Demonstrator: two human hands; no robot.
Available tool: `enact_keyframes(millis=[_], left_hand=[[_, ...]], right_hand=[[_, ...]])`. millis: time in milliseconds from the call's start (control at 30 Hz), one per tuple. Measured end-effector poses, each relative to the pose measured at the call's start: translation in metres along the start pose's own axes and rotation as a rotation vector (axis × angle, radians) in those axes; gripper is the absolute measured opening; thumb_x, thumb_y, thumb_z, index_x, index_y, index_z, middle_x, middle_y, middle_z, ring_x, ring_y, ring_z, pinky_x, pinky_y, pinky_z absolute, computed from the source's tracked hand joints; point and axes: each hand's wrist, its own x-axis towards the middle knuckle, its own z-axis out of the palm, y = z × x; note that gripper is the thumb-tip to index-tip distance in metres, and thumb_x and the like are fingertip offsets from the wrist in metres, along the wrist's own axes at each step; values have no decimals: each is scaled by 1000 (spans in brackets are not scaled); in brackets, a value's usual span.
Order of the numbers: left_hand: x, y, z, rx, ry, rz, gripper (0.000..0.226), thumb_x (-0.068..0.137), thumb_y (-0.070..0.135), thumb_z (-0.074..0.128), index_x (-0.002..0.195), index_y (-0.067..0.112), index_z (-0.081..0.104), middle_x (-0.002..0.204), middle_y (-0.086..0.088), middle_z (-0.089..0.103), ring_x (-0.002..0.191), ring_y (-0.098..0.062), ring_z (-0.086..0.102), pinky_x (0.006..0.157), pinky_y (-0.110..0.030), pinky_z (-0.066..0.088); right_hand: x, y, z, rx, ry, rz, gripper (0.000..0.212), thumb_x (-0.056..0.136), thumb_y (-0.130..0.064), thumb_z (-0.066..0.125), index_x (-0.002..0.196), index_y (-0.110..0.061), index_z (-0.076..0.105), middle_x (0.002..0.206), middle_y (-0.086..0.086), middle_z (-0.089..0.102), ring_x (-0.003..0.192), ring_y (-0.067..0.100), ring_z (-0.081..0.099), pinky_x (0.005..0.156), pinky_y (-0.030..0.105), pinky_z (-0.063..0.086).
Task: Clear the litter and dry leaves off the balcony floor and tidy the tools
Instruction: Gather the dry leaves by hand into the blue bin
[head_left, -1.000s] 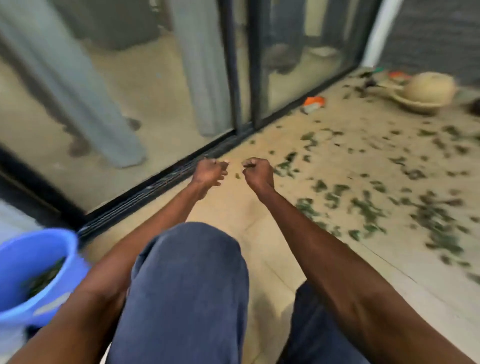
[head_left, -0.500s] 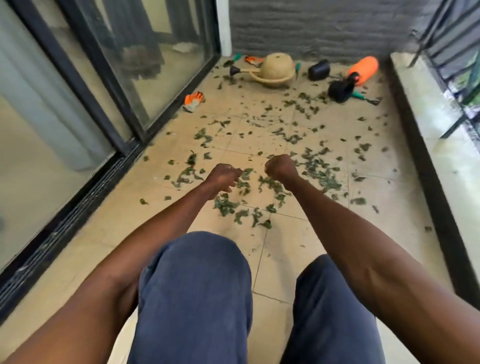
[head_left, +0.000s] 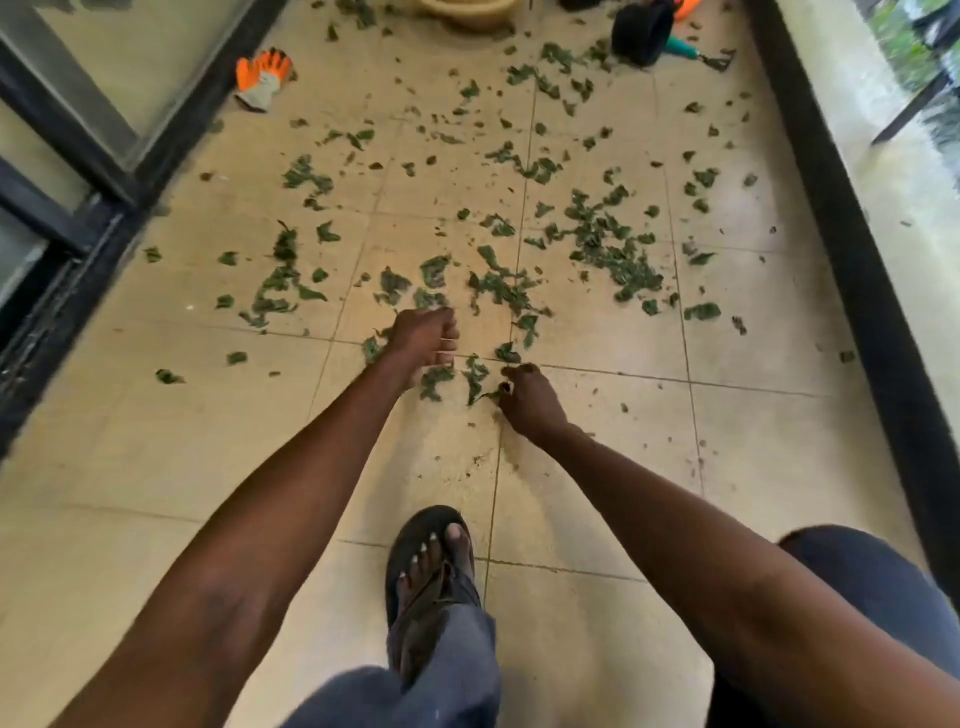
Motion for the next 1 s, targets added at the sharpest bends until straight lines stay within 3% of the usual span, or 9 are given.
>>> enact_keyframes(millis=[100,233,433,567,700,767,833,900,1000], left_hand=[[9,-33,-7,-198,39,-112,24,99,26,53,77,16,55,76,-7,58,60,-16,53,56,-27,47],[9,-60,-13,-356,93,-241,25,100,30,54,90,9,62,89,-7,69,73,-18,66,64,-31,55],[-2,-85,-8,-417,-18,-396,32,100,35,52,95,5,62,112,-20,66,83,-27,66,69,-38,55],[-6,-85,0,-504,-115,-387,29,101,32,50,88,10,65,75,-6,71,73,-19,63,60,-32,56],[1,-93,-6,-495,61,-362,24,99,2,43,92,4,66,63,-1,57,41,-7,44,37,-18,35],[5,-99,-13,-509,85,-384,21,99,0,41,94,4,61,54,1,45,38,-7,35,33,-16,21],[5,-101,-17,-558,92,-377,17,99,2,42,95,5,58,51,2,42,36,-7,33,33,-16,18],[5,-101,-20,-595,102,-360,14,99,4,45,92,6,57,49,3,42,35,-7,33,32,-16,18],[4,-102,-21,-623,113,-358,13,98,6,48,88,7,57,51,3,43,38,-8,34,32,-16,20]], right_hand=[[-2,3,40,-182,-66,-129,41,95,-9,52,136,-9,50,137,20,45,122,34,47,96,39,49],[-10,7,49,-358,-65,-324,29,95,-7,54,122,1,59,128,18,52,117,31,48,93,38,50],[13,-17,17,287,138,-44,21,88,1,53,90,-3,74,87,13,73,76,27,66,69,37,54],[10,-61,22,348,-20,-125,21,76,2,58,95,-5,64,83,13,70,75,31,65,67,40,54],[25,-57,4,520,-296,-41,14,82,-3,71,96,-6,72,94,10,74,87,27,70,85,46,57],[44,-42,-7,488,-140,41,28,82,-10,75,109,-6,70,111,8,71,99,25,68,93,44,54],[67,-17,-9,329,-33,141,65,75,-20,83,132,-9,56,134,12,58,117,27,59,102,41,47],[86,2,-3,232,-137,189,99,65,-31,89,148,-17,36,148,17,42,131,36,45,107,50,41],[96,11,15,9,-323,51,111,67,-39,86,154,-24,19,157,18,21,142,42,22,113,57,29]])
